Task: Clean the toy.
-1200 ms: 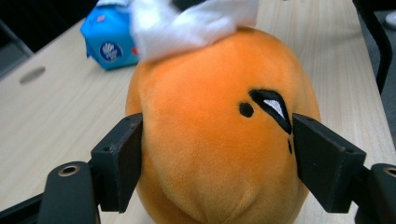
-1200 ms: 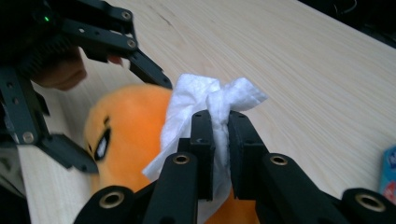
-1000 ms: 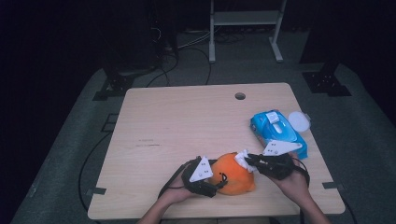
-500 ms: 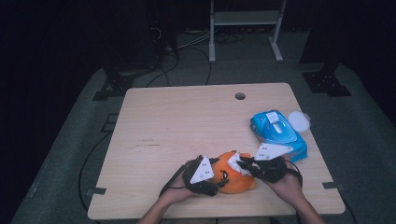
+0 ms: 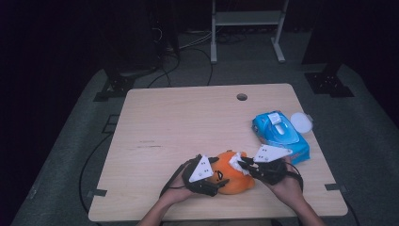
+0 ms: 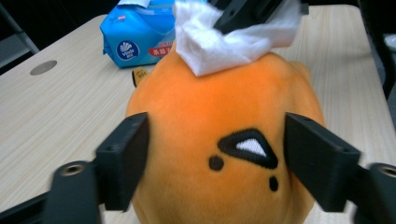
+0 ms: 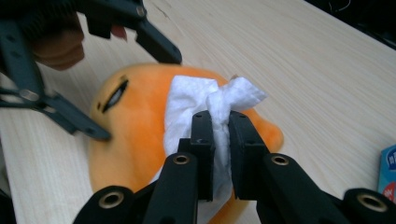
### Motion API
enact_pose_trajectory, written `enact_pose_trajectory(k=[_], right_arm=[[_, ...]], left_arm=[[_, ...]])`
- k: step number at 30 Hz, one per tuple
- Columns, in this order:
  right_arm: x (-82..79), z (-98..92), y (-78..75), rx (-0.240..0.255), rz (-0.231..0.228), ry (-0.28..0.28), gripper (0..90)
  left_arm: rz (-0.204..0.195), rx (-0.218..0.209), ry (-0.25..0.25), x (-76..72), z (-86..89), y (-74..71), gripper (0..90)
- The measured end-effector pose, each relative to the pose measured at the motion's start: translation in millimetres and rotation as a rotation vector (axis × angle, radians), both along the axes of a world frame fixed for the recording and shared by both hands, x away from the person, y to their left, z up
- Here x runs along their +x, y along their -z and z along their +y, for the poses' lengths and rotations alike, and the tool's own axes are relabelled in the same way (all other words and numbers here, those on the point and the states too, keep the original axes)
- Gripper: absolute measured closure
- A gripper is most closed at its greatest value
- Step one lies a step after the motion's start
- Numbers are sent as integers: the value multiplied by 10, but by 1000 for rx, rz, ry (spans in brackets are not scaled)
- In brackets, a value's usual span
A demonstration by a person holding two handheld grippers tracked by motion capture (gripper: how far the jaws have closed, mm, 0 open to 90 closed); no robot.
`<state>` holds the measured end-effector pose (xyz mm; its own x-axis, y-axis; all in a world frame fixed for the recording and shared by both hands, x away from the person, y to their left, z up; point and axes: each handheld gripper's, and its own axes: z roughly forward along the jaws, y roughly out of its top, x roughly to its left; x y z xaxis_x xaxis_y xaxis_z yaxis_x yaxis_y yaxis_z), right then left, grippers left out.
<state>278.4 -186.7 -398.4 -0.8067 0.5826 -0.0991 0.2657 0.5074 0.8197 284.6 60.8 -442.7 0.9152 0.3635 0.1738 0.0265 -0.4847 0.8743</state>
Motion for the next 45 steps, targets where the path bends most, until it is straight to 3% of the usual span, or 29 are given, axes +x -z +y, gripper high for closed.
enact_pose_trajectory(k=[2,5,10,12,15,18,20,23,29,33,38,45], right_arm=[[-40,45,-18,28,7,-41,806],[-108,152,-18,-11,-14,-80,806],[-42,47,11,-34,-13,-45,806],[0,-44,29,-24,7,-20,805],[-15,-74,28,-30,2,-5,806],[-56,34,8,-36,-17,-24,806],[-72,160,13,-25,2,-65,805],[-98,254,24,-68,-29,-82,805],[-16,-7,25,-26,-8,-19,803],[13,-138,22,-32,-7,29,804],[-1,-110,23,-70,-14,15,805],[-52,-80,16,-30,8,-53,805]], left_arm=[[14,-1,-9,22,6,10,289],[38,-1,-20,70,56,23,298],[98,-47,-55,163,157,54,300],[102,-50,-62,174,158,61,300],[92,-38,-74,154,126,70,305],[74,-37,-63,119,81,83,305],[64,-29,-54,106,59,92,305],[76,-16,-50,125,96,69,309],[138,-57,-53,211,184,97,312],[140,-54,-54,212,192,99,313],[154,-46,-60,220,198,95,314],[199,-69,-85,262,267,121,301]])
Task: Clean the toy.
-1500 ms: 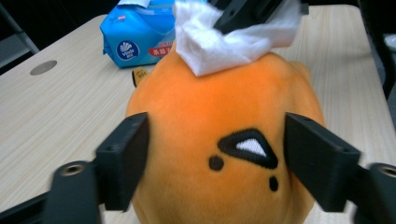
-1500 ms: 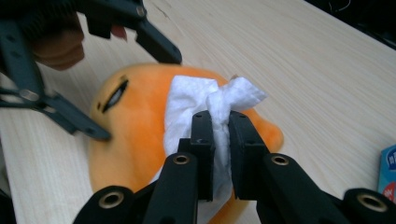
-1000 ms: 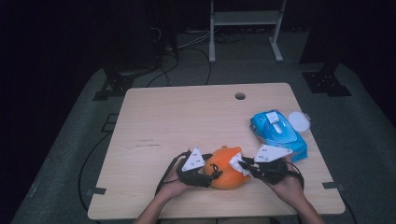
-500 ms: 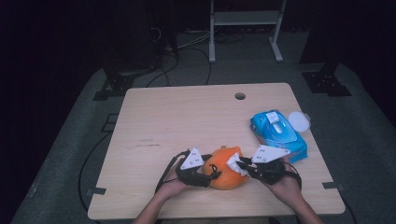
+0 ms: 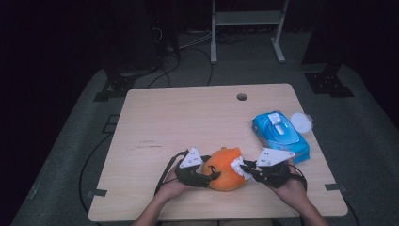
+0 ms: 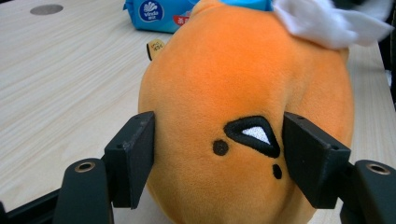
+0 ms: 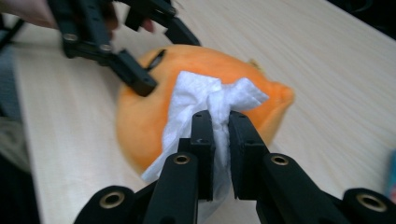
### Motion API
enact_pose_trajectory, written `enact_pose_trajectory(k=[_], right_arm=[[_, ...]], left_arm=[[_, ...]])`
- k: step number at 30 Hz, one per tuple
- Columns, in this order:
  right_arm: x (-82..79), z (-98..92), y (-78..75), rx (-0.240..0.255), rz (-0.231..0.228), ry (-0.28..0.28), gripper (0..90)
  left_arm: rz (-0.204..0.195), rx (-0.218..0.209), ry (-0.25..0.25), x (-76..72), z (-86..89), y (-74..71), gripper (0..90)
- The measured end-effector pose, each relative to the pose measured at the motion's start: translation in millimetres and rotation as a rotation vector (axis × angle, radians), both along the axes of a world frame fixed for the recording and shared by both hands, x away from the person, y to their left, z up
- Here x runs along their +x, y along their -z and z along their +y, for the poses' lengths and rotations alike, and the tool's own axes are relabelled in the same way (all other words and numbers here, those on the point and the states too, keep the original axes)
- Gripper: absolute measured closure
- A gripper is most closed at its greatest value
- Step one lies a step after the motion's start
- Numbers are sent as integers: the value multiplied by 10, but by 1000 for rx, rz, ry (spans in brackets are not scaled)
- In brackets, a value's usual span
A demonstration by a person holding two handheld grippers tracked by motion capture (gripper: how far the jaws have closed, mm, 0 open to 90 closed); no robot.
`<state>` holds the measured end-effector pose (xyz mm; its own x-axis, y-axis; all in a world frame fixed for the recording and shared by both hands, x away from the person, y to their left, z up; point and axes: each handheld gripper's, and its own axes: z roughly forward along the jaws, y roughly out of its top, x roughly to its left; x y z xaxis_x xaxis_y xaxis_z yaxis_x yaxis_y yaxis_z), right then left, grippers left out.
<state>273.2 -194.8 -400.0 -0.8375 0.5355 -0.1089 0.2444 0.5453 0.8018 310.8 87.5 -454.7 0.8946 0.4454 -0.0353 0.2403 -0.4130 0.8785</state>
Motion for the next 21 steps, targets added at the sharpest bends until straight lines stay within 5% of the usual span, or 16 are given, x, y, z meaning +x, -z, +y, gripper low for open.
enact_pose_trajectory(k=[3,5,11,16,21], right_arm=[[15,-21,8,22,21,-11,803],[53,-50,25,28,17,36,803],[149,-169,70,32,29,117,803],[99,-184,58,14,35,69,805],[35,-76,30,-2,20,16,806]], left_arm=[[-20,11,14,-14,-8,-1,308],[-53,27,41,-33,-34,-7,315],[-26,9,27,-3,15,4,309],[8,-20,0,47,68,25,290],[-69,23,57,-37,31,18,313]])
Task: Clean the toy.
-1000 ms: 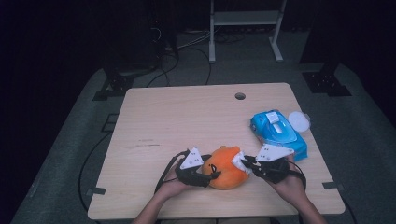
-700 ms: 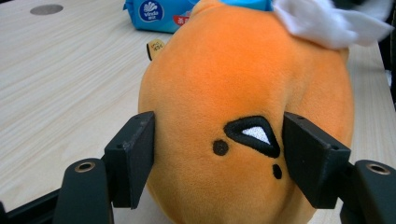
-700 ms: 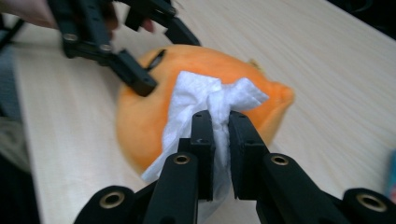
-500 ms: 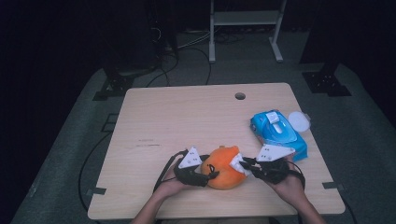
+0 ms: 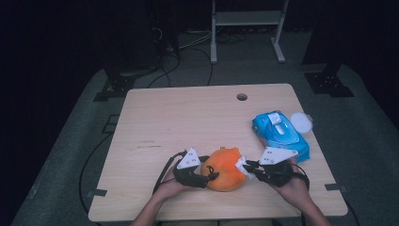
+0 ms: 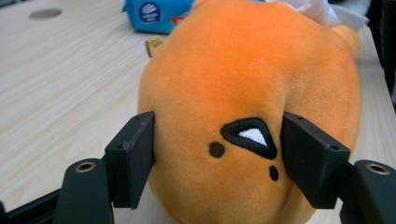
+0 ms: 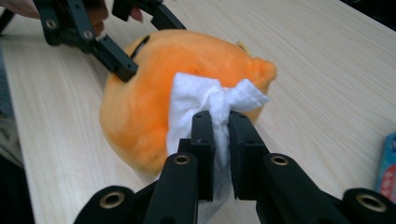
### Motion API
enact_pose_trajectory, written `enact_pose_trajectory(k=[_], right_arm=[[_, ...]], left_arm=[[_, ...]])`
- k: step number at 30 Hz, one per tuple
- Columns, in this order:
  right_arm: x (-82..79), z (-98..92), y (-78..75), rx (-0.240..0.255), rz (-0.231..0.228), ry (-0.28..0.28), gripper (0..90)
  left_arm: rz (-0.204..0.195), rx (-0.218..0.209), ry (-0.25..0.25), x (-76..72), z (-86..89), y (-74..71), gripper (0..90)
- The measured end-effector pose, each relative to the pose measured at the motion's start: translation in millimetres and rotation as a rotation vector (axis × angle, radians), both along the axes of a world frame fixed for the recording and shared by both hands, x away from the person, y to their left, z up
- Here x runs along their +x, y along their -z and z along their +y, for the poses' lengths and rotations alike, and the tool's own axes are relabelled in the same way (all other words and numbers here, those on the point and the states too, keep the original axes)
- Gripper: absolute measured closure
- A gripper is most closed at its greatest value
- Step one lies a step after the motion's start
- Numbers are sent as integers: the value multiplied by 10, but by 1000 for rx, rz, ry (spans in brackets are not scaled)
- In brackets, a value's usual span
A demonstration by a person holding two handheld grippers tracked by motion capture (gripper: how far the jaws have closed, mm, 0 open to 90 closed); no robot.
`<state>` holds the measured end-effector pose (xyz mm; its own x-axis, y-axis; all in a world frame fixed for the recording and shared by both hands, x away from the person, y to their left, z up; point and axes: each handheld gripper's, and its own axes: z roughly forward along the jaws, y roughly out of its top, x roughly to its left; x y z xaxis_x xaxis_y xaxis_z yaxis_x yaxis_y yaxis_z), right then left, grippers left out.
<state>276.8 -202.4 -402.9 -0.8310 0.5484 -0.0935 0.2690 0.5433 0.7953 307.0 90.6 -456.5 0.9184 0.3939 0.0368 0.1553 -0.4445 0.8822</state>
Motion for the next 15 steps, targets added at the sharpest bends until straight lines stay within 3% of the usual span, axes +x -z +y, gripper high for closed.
enact_pose_trajectory(k=[4,7,10,15], right_arm=[[43,4,-7,33,-6,16,805],[92,-22,-11,59,-7,60,804],[113,-36,0,61,8,64,804],[80,-84,29,44,43,29,804]], left_arm=[[-60,24,66,-69,-62,-10,330],[-83,32,92,-101,-104,-13,331],[-58,20,75,-77,-85,-10,324],[27,-30,-17,21,-23,-12,307]])
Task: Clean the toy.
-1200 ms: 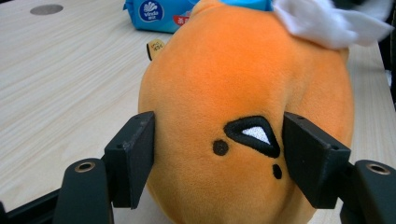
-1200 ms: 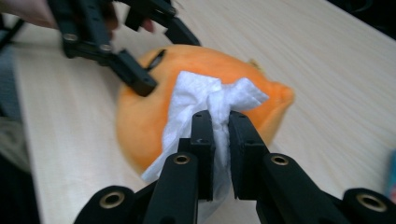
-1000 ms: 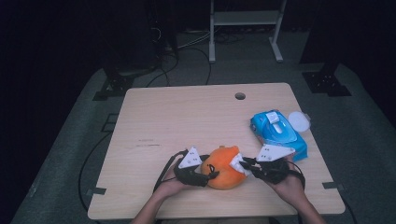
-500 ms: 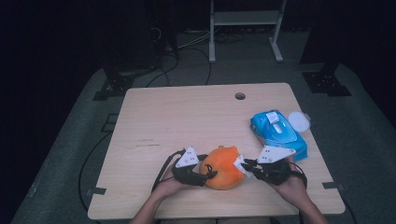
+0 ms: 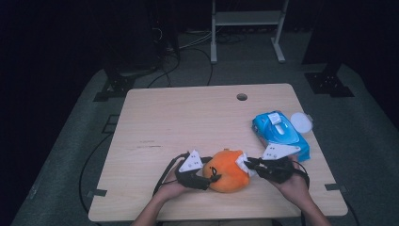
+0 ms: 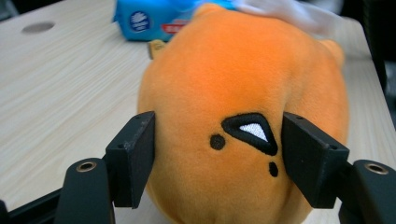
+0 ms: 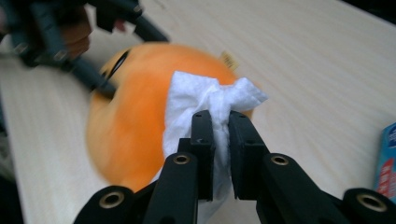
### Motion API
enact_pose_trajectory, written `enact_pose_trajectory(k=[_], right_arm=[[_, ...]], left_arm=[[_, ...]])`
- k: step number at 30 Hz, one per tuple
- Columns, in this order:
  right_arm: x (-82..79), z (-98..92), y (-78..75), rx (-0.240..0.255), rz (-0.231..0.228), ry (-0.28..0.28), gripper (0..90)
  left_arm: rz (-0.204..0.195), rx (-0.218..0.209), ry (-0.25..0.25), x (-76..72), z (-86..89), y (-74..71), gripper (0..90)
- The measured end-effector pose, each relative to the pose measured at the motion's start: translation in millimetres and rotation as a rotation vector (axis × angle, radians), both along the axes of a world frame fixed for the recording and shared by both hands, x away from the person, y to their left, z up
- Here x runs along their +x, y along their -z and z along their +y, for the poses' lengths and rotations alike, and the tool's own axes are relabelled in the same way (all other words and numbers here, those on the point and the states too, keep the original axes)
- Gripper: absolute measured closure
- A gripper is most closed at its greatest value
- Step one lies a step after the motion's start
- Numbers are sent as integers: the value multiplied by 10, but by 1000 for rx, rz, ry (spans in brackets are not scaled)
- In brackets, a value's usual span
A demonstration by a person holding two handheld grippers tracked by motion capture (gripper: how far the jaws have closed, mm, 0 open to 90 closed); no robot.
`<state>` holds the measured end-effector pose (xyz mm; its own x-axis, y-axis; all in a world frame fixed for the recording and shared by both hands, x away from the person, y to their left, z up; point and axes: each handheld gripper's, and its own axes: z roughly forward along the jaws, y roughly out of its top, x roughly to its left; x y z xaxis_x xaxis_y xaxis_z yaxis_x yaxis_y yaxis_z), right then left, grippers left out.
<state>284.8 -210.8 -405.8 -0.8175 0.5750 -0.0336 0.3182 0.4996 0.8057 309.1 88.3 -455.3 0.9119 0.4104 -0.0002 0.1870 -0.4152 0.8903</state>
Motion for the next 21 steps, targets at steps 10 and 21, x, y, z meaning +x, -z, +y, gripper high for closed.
enact_pose_trajectory(k=[10,21], right_arm=[[-44,48,-37,5,21,-83,802],[-34,18,-22,-8,-5,-23,803]], left_arm=[[-66,20,36,-78,-81,-2,318],[33,-33,-45,16,-57,-9,279]])
